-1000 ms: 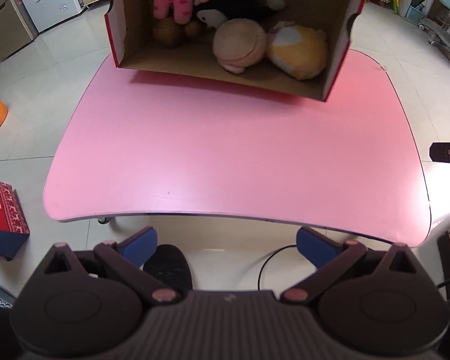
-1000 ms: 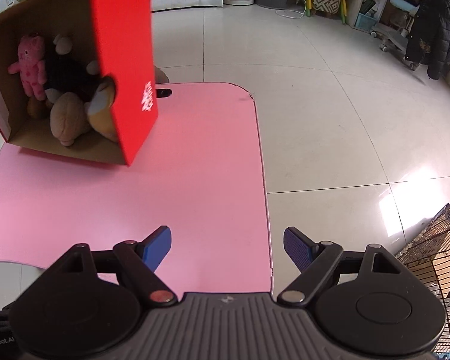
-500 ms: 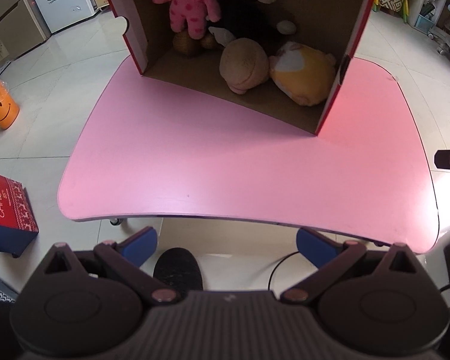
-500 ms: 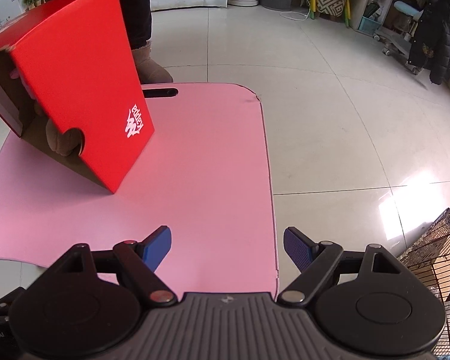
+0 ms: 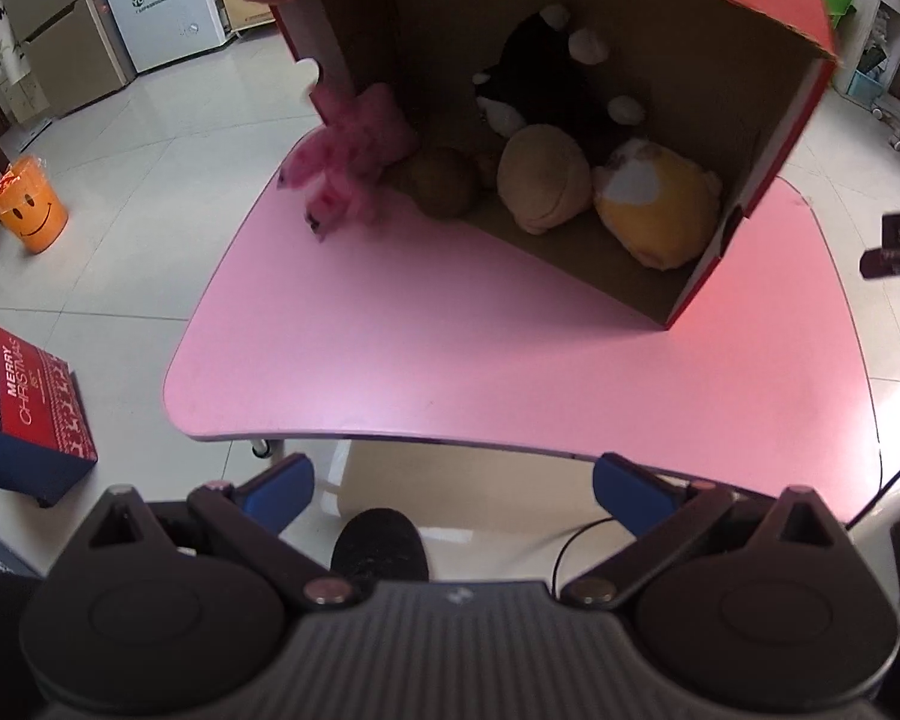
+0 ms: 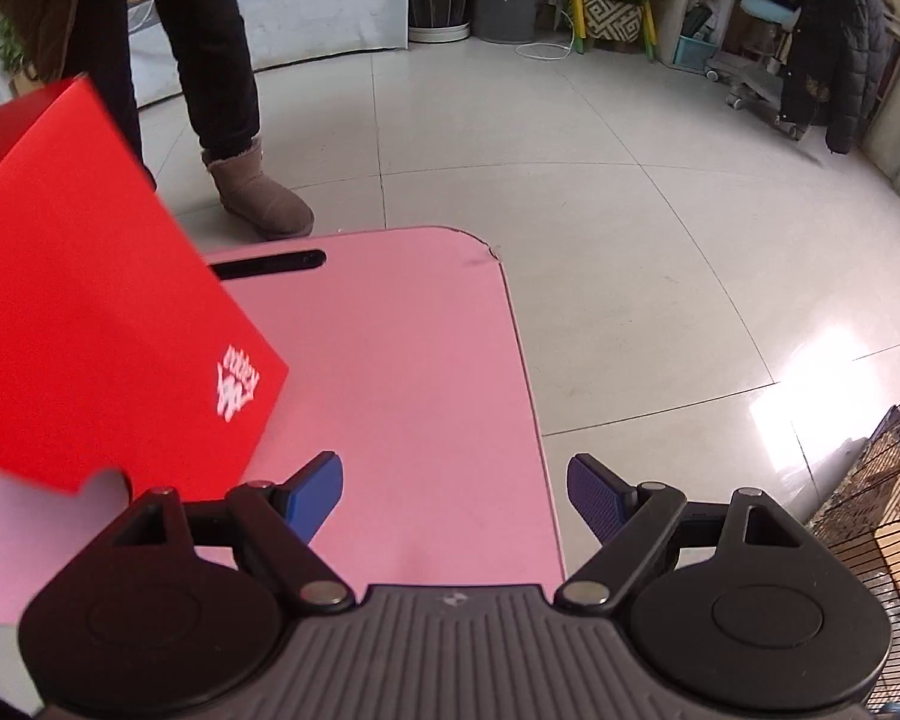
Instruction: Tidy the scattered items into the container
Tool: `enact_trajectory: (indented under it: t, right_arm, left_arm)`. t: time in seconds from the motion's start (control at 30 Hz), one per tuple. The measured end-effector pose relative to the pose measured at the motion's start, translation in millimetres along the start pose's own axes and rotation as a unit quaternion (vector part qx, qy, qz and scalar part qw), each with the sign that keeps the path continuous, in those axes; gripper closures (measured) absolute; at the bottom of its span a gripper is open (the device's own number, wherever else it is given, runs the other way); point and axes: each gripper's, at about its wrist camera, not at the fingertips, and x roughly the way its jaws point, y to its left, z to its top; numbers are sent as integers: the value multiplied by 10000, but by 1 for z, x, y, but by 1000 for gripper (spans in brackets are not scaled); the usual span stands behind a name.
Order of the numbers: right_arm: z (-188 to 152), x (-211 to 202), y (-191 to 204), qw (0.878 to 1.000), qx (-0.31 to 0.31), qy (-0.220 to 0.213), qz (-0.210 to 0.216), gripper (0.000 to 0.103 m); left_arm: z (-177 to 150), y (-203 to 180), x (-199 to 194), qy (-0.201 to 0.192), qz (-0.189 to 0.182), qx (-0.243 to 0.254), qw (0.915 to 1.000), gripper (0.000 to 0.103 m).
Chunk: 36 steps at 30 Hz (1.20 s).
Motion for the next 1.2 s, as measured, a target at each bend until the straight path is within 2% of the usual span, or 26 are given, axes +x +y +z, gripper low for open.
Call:
enact_trajectory:
  t: [0.23, 0.77, 1.2]
  right_arm:
    - [3, 13, 18, 9995, 116, 201, 214, 21]
    - [-10, 26, 43, 9978, -229, 498, 378, 21]
    - [-8, 28, 30, 9983, -3, 467, 349, 21]
  left_arm:
    - [6, 14, 18, 170, 53, -292, 9994, 0]
    - [9, 35, 24, 269, -45, -818, 9963, 0]
    - [6, 34, 24, 285, -30, -836, 9961, 0]
